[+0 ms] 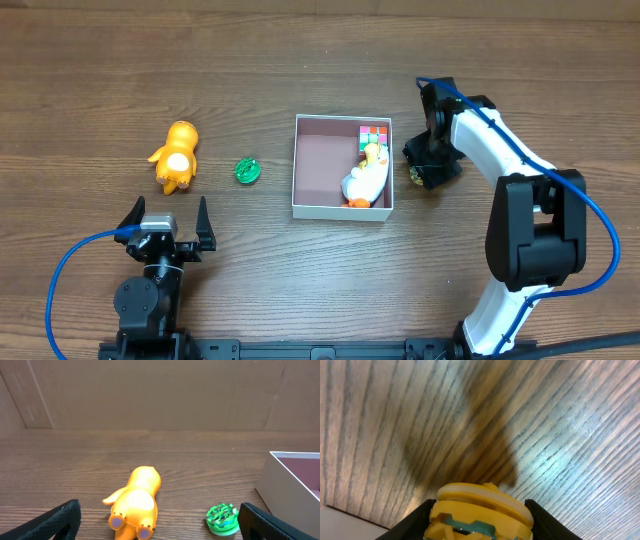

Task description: Pack container

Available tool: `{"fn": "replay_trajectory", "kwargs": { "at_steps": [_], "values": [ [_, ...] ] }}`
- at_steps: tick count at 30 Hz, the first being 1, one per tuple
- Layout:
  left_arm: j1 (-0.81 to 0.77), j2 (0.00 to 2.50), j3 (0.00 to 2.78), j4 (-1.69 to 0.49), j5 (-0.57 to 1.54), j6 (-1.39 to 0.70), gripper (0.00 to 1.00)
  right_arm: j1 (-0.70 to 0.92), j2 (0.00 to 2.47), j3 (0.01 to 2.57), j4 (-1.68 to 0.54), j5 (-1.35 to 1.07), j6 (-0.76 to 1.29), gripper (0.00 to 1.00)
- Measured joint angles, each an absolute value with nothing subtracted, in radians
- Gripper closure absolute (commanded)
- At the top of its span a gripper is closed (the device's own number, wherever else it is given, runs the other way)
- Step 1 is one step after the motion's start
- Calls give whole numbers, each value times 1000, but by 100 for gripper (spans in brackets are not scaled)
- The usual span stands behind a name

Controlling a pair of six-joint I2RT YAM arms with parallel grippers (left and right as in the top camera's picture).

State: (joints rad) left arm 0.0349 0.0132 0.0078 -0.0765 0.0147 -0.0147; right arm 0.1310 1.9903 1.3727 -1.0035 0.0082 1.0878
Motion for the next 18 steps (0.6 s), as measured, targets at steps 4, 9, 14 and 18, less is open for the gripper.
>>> {"fn": "replay_trajectory", "kwargs": {
  "at_steps": [4, 9, 14, 18],
  "values": [
    [35, 13, 8, -76, 15, -15, 0, 131, 1990, 1377, -1002, 8, 1054, 51],
    [35, 13, 8, -76, 15, -15, 0, 131, 1990, 1377, -1002, 8, 1034, 51],
    [35, 13, 8, -76, 15, -15, 0, 131, 1990, 1377, -1002, 15, 1027, 51],
    [35, 13, 8, -76, 15, -15, 0, 131, 1990, 1377, -1002, 24, 1024, 51]
  ]
}}
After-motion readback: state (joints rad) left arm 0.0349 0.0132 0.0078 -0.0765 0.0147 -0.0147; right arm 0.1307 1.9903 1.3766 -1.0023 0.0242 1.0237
